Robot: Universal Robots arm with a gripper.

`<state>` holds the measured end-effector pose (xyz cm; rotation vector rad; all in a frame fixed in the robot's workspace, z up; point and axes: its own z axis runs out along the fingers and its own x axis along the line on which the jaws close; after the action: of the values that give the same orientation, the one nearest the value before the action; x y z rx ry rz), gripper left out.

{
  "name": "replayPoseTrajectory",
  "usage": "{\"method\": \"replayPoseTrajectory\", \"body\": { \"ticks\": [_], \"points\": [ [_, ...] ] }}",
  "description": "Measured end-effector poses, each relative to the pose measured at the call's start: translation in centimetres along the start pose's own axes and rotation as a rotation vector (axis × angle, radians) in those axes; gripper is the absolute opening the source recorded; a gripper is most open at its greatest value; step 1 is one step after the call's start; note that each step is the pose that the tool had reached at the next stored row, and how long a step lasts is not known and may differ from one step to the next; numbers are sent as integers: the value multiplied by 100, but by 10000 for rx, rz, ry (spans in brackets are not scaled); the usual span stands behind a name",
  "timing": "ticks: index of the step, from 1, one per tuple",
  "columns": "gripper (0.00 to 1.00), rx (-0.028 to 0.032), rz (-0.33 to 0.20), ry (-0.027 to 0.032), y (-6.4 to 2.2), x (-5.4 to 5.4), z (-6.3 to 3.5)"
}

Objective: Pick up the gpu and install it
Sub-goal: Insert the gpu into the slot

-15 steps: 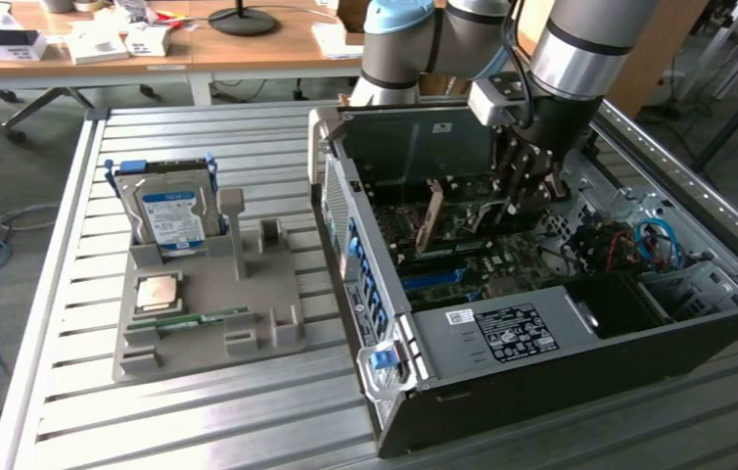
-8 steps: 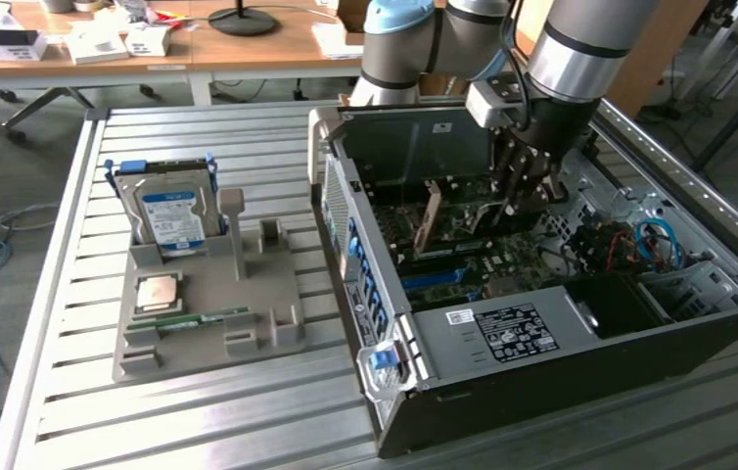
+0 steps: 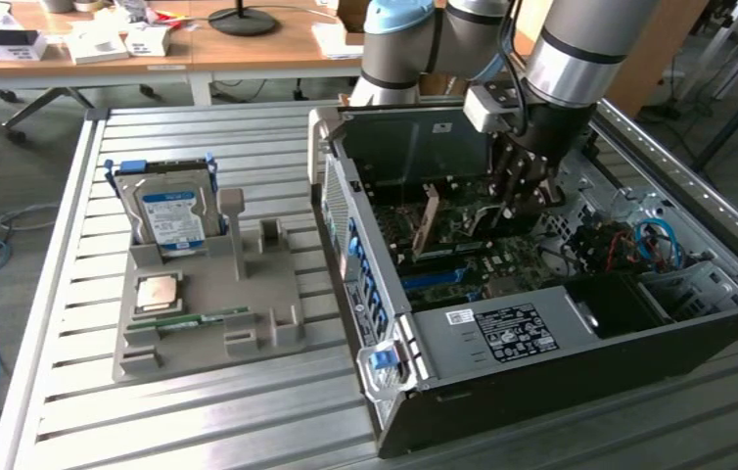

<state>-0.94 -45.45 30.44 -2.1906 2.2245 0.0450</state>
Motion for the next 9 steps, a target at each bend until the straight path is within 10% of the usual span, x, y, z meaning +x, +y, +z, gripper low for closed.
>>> {"method": "replayPoseTrajectory", "body": {
  "ticks": [9],
  "points": [
    [26, 1, 0, -2, 22, 0, 2]
  ]
}}
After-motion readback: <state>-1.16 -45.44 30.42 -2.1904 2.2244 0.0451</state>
